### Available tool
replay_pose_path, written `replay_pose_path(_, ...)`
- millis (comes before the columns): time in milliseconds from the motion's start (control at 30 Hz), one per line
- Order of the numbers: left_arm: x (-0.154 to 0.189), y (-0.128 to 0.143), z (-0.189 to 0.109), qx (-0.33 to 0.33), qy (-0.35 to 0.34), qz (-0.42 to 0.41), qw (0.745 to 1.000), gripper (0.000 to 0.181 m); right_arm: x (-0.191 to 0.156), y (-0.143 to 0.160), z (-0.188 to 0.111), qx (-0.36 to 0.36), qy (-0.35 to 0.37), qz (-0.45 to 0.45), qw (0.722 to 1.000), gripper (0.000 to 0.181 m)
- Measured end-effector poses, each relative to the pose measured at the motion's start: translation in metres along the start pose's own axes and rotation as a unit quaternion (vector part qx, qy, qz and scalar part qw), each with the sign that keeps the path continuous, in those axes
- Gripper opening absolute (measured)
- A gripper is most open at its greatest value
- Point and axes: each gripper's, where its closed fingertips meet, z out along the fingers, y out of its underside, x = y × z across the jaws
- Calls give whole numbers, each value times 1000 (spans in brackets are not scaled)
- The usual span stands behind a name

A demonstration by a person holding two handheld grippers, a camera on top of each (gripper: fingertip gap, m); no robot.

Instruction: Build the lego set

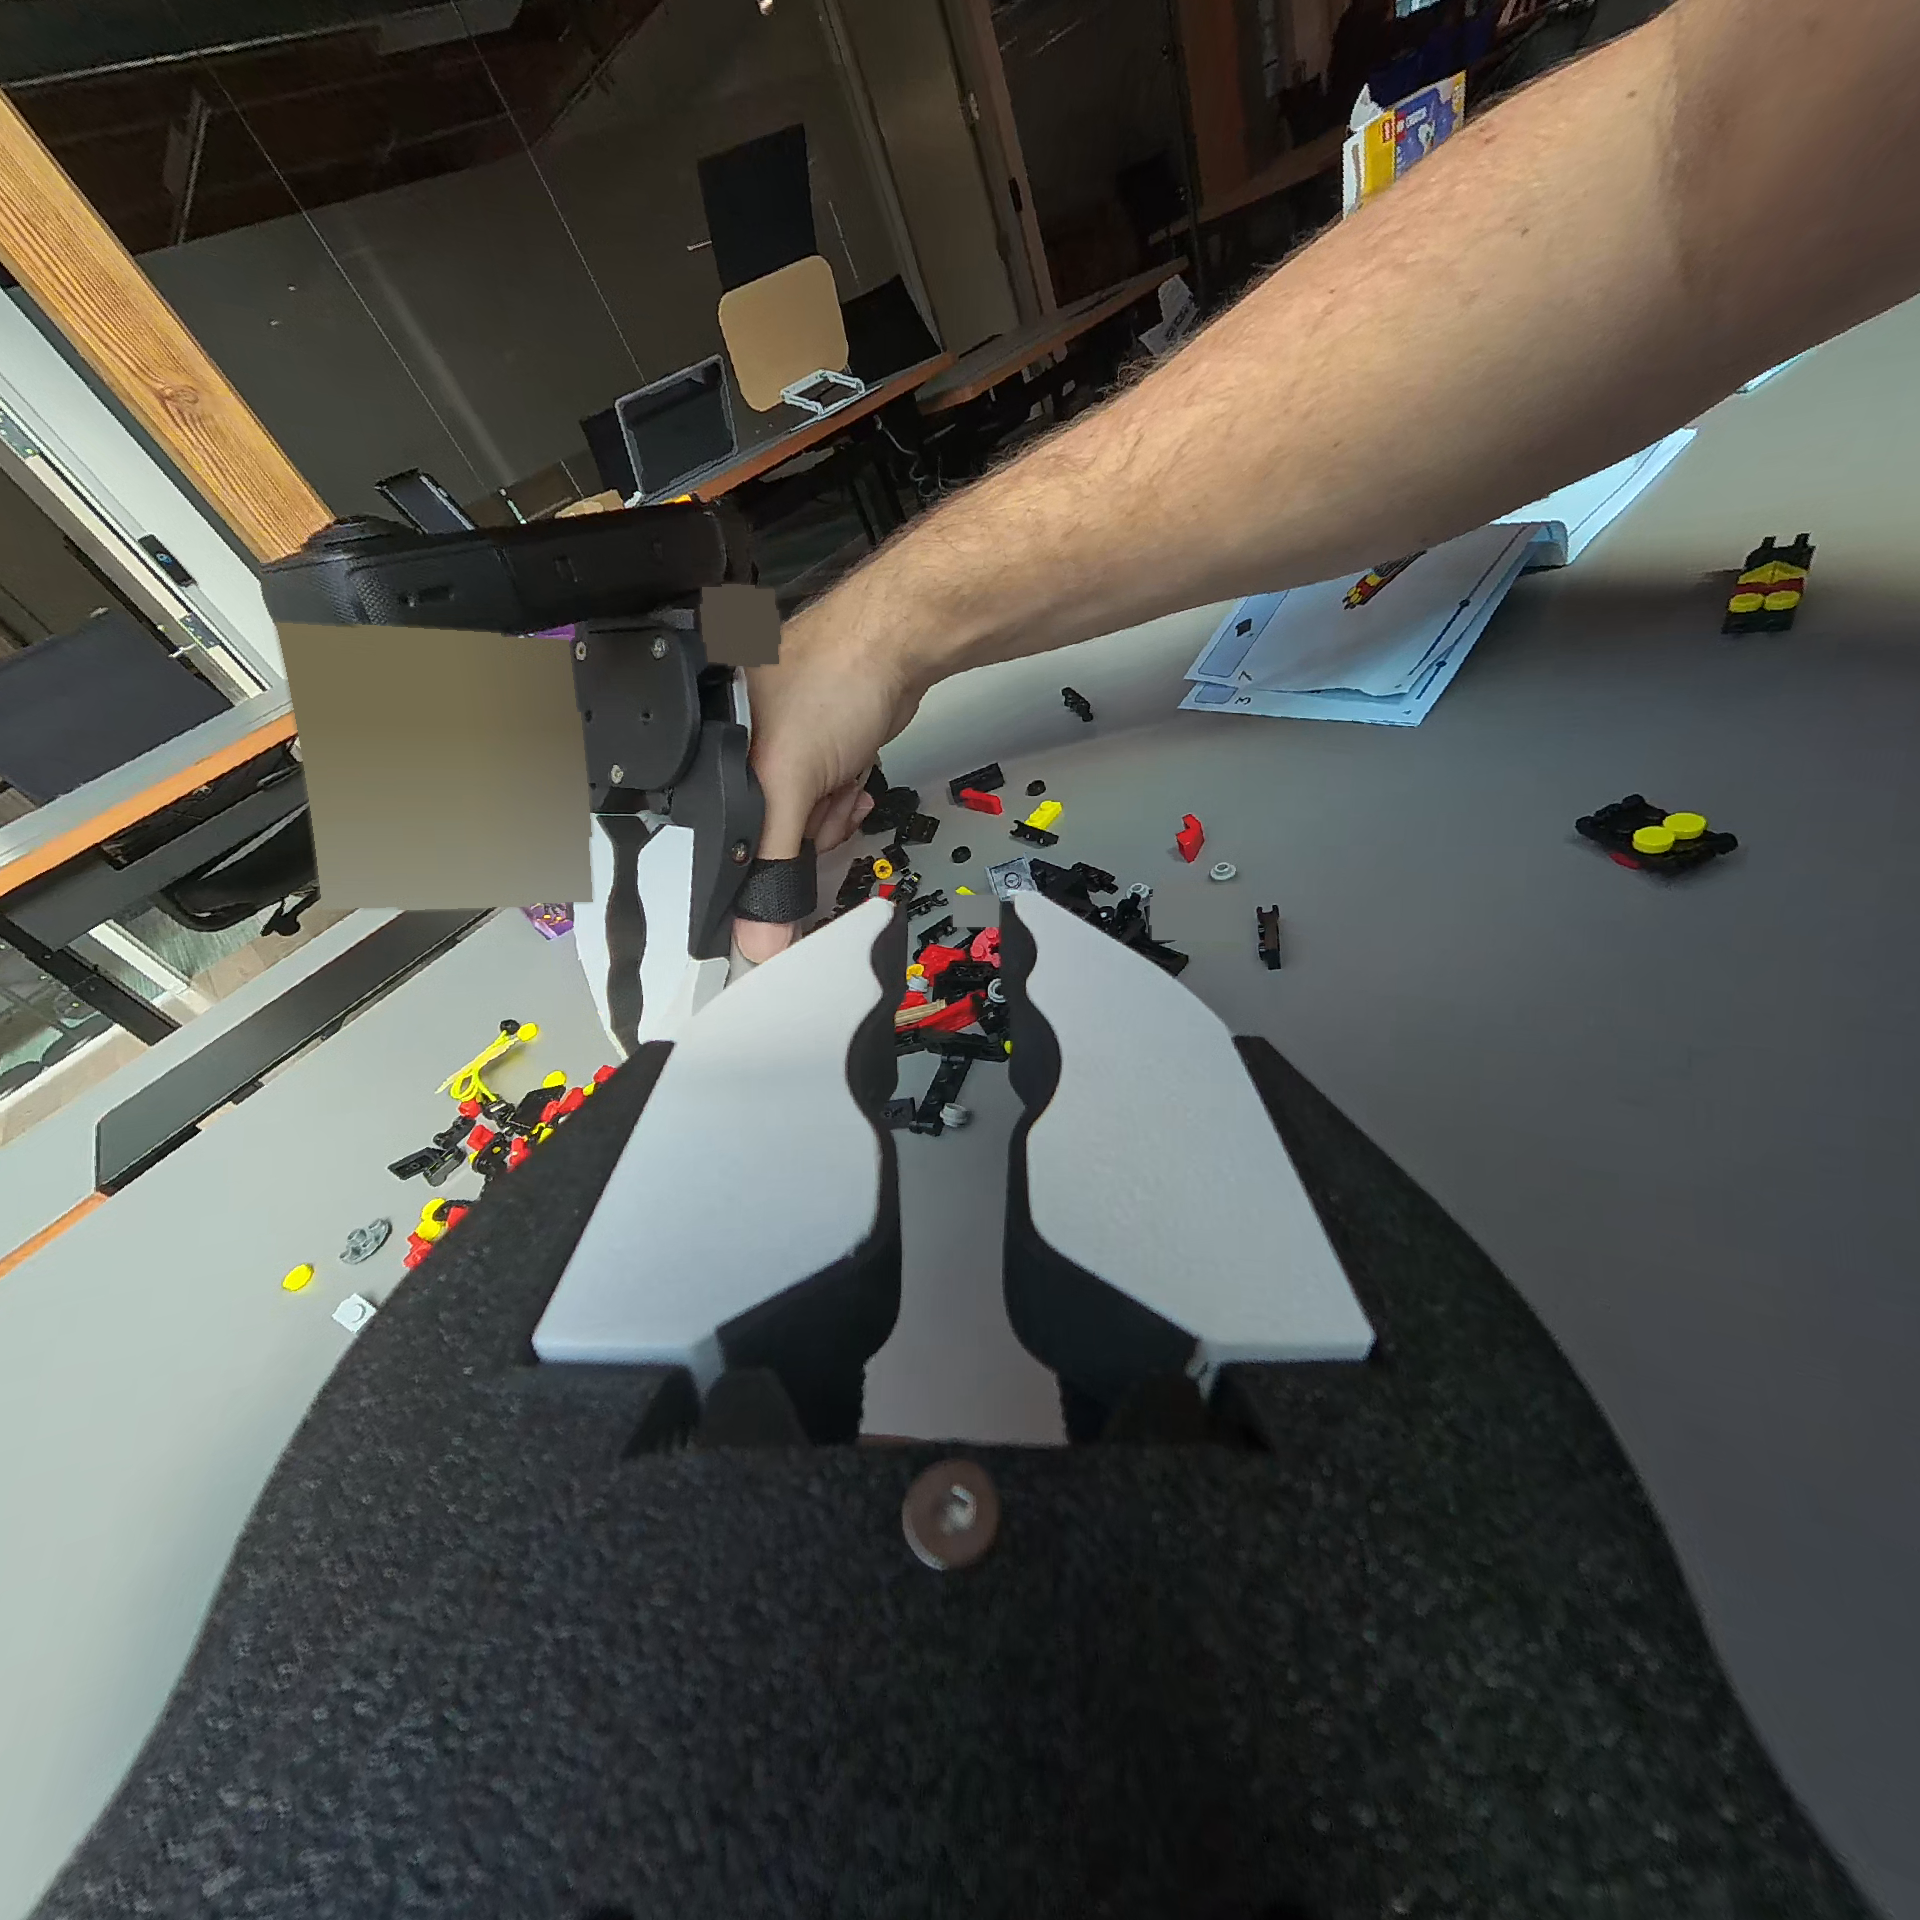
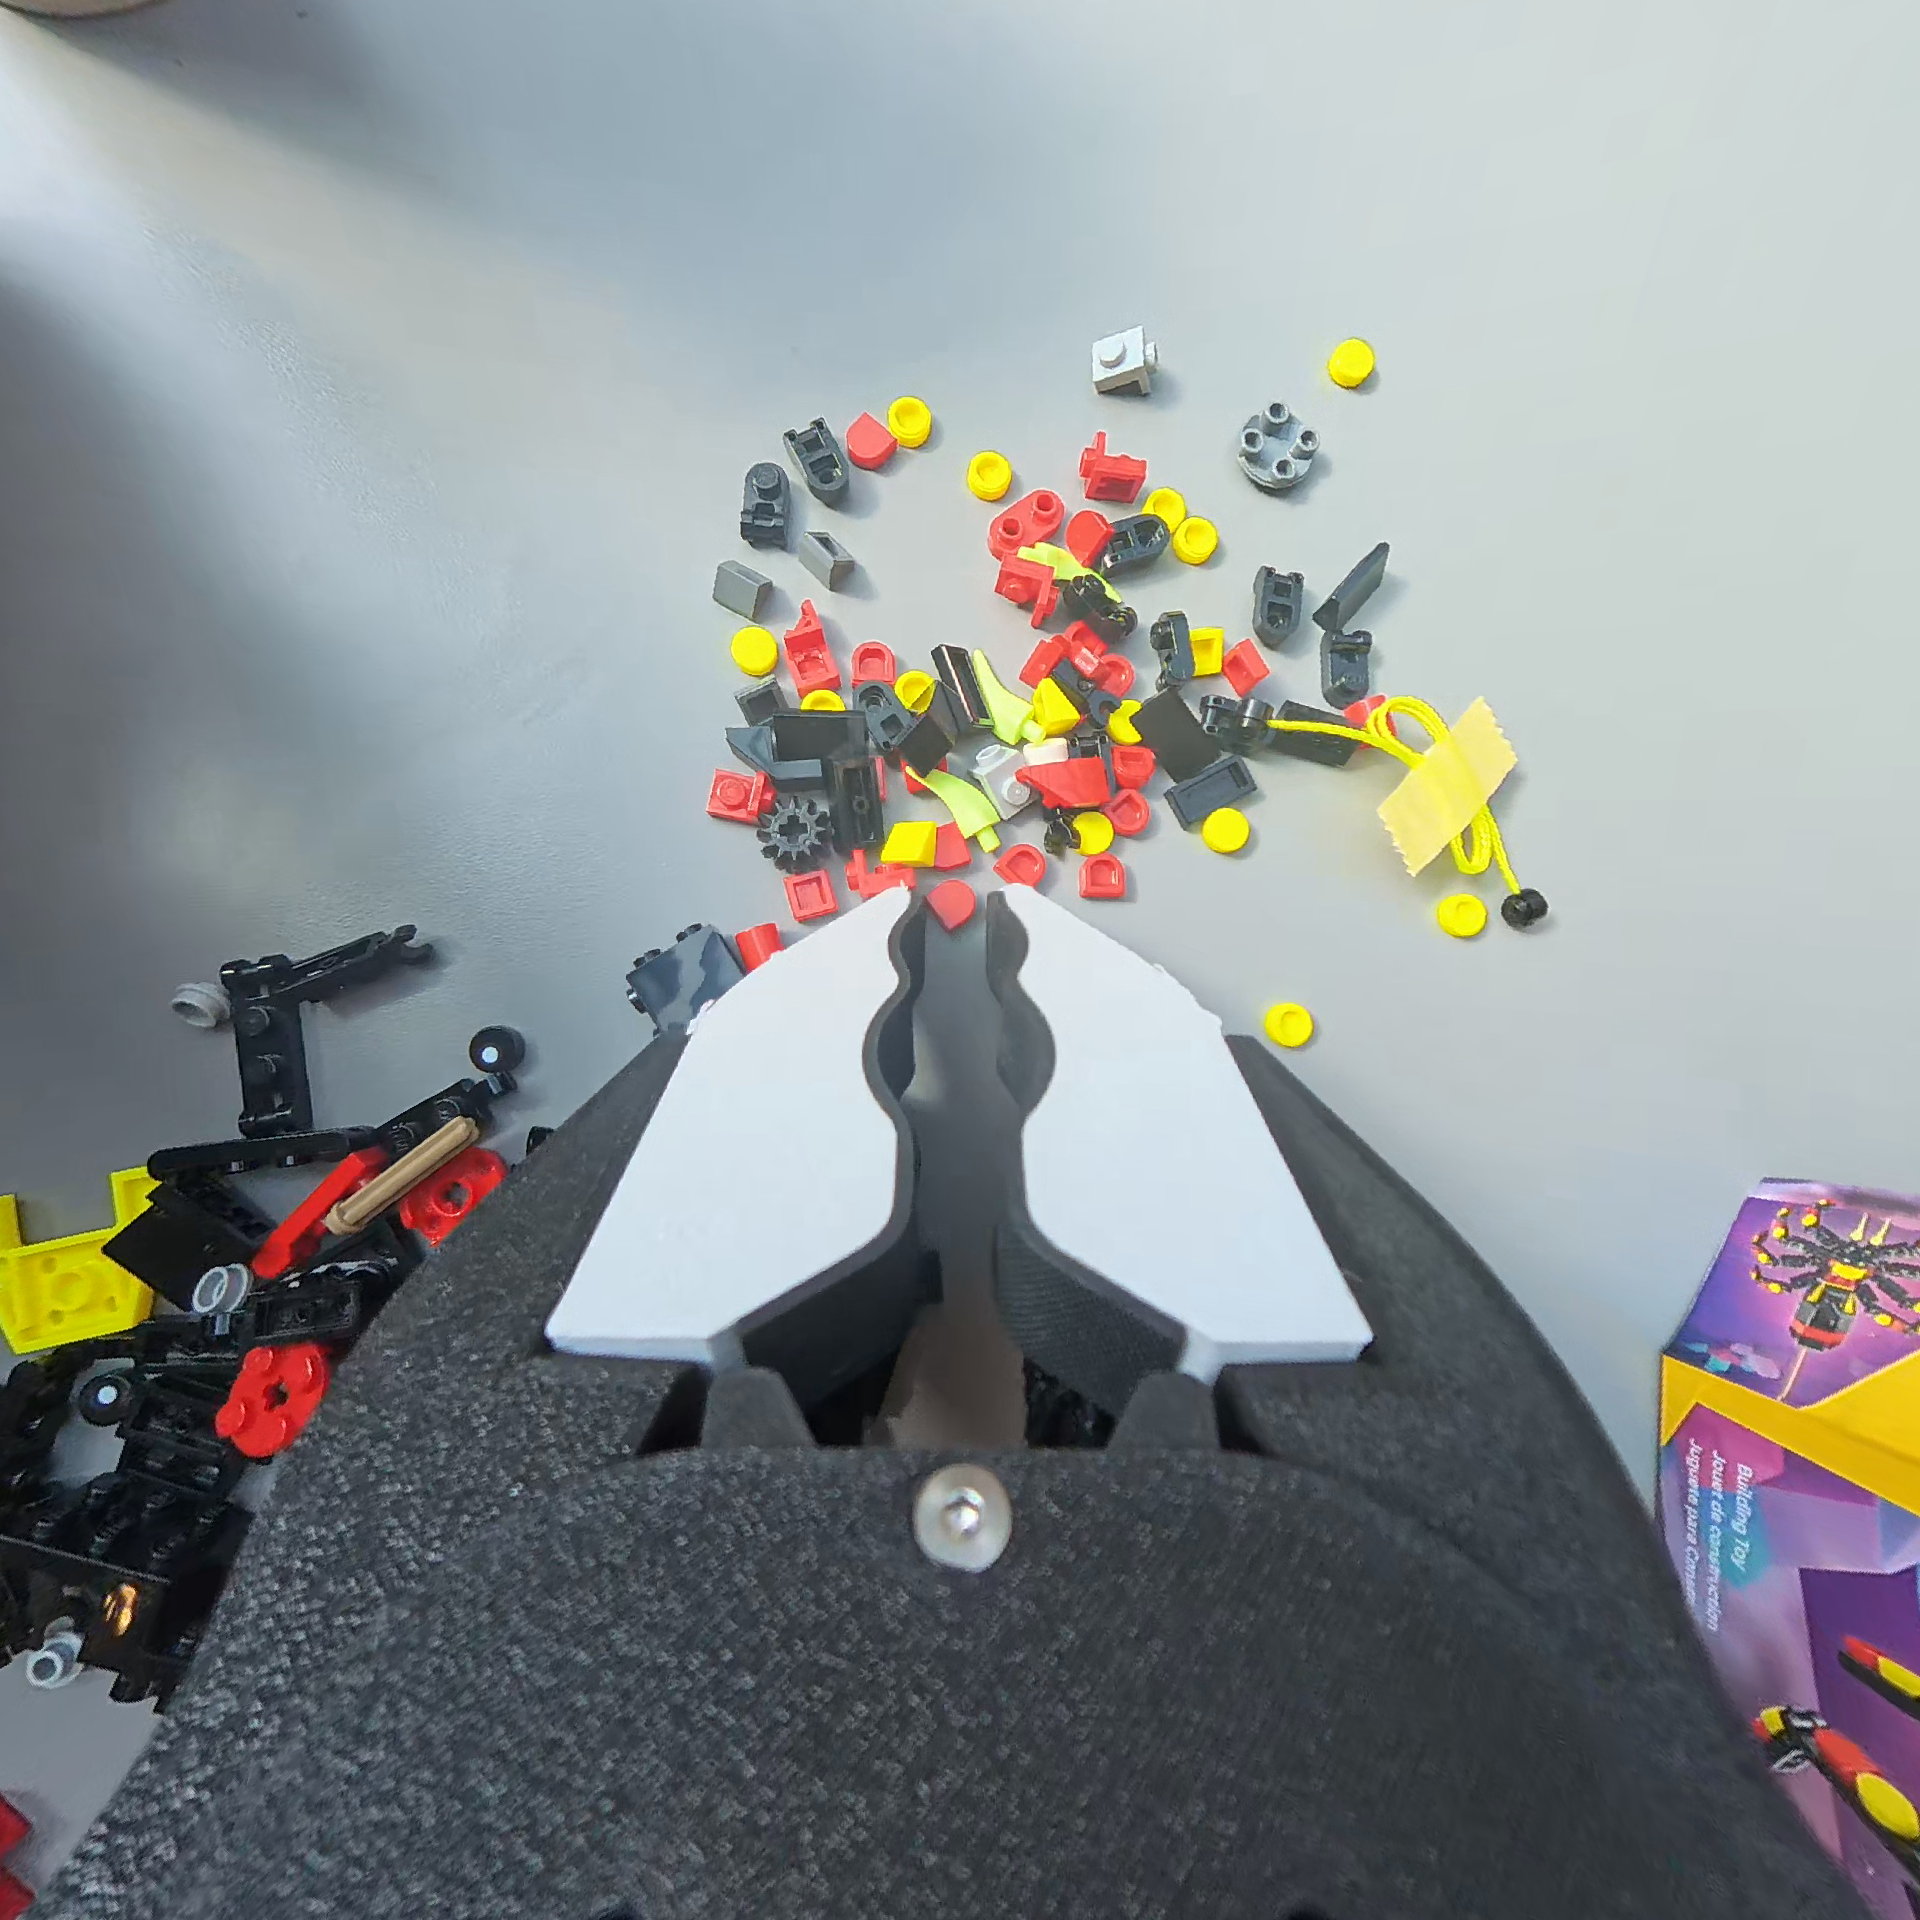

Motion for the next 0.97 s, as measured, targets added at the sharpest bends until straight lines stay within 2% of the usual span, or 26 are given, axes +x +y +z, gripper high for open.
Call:
replay_pose_path(33, 0, 0, 0, -1, 0, 0, 1000, 16, 0, -1, 0, 0, 0, -2, 1000, 11)
replay_pose_path(300, -1, 0, -1, -1, -2, -1, 1000, 16, -1, 2, -2, -4, 3, -10, 1000, 7)
replay_pose_path(433, -1, 1, -1, -3, 0, 0, 1000, 16, -20, 3, -29, 18, 7, -12, 1000, 7)
replay_pose_path(533, 1, 2, 0, -5, 4, 1, 1000, 16, -59, 14, -70, 17, 23, -1, 1000, 7)
replay_pose_path(600, 3, 1, 0, -5, 10, 2, 1000, 16, -102, 28, -100, 13, 30, 29, 999, 7)
replay_pose_path(700, 8, -1, 1, -4, 17, 14, 1000, 16, -170, 64, -133, -23, 57, 71, 996, 7)
replay_pose_path(800, 19, 0, 5, -14, 50, 16, 999, 17, -218, 103, -147, -62, 91, 133, 985, 7)
replay_pose_path(967, 61, 11, 21, -77, 148, 9, 986, 17, -256, 128, -147, -85, 142, 218, 962, 7)
